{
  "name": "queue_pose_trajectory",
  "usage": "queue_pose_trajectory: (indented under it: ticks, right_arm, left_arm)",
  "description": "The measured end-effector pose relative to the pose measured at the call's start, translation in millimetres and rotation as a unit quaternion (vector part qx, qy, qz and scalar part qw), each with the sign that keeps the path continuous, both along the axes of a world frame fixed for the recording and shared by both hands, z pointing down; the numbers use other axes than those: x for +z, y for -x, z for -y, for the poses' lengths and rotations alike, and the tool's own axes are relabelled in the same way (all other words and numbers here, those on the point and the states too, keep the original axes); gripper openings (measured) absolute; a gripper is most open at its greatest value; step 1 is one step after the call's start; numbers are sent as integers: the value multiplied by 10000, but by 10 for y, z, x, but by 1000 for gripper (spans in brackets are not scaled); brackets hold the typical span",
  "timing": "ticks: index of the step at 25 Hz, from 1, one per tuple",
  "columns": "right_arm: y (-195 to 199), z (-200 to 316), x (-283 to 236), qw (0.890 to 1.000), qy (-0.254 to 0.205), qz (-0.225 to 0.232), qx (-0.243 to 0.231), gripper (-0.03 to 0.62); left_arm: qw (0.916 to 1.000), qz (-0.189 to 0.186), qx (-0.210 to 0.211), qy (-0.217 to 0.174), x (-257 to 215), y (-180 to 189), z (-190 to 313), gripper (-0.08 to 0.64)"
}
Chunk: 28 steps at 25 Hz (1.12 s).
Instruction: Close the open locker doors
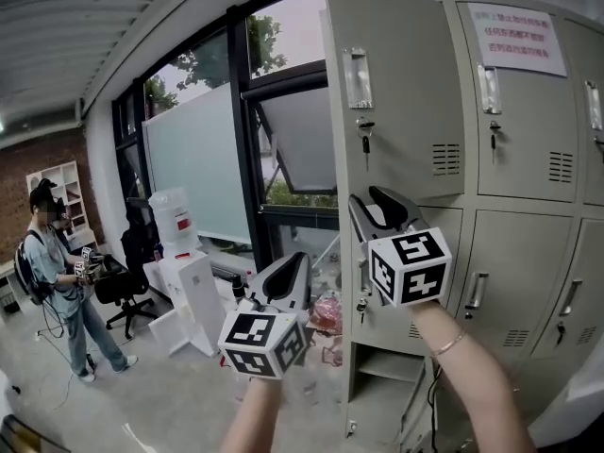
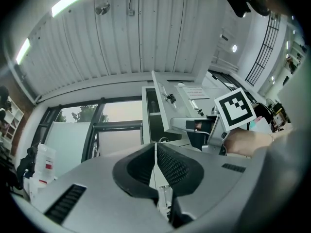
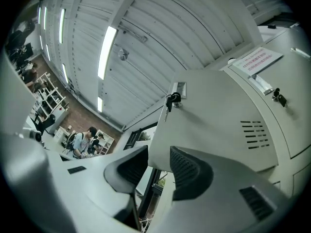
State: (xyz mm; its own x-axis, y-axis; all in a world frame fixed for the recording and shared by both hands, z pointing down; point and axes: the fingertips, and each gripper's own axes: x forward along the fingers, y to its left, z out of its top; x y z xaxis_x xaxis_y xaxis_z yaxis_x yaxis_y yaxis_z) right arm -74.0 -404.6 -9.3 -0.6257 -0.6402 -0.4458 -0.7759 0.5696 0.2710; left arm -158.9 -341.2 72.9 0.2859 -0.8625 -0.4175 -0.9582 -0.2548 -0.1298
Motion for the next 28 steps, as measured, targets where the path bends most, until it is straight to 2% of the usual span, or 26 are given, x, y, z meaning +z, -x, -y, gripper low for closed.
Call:
queue_pose_trajectory:
  ticks: [16,22,28]
  right_arm:
    - [237,923,97,9952,324,-306,866,127]
    - [245,1165,137,9922,590,-299,1058,127]
    - [240,1385,136,9883,672,-381,1319,127]
  left_arm:
    - [9998,-100,191,3,30,453,528,23]
    - [9992,-169,335,103,116,536,698,23]
    - [9989,-138,432,130,103,548,831,23]
